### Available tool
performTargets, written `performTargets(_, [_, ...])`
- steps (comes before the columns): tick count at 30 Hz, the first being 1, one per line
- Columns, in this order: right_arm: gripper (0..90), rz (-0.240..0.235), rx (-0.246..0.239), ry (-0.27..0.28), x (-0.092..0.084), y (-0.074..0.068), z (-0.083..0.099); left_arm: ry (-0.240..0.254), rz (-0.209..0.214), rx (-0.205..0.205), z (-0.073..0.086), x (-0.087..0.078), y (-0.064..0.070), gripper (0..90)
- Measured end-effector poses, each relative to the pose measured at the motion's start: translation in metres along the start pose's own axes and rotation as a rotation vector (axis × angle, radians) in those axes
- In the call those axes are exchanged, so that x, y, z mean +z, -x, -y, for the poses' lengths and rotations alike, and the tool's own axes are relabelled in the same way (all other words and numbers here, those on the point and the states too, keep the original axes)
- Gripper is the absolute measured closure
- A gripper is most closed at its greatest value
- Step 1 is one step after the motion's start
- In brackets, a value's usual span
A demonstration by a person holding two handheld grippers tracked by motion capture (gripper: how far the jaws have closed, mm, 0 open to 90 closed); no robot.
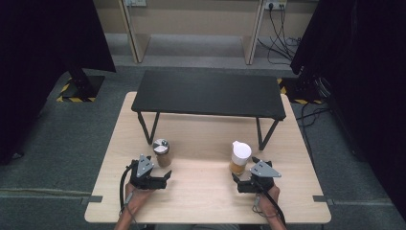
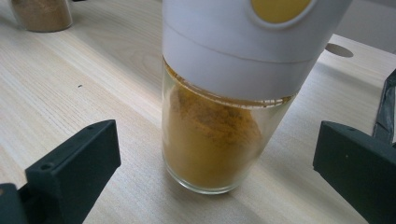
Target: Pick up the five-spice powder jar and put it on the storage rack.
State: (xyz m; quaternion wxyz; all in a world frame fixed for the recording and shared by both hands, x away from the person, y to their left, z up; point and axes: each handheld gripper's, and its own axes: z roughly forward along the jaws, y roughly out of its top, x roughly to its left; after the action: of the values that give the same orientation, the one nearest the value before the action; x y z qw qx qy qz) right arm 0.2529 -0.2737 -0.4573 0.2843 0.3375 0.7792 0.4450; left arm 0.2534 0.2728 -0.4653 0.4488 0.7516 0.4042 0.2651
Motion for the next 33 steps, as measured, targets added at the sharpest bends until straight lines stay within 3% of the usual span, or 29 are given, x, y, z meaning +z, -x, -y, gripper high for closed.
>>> performTargets(33, [0.6,-0.002,-0.008,-0.01,0.0011,-0.0004,-0.0017,-0.002,0.003,0.004,-0.0003,-0.0001,-0.0003,0.0])
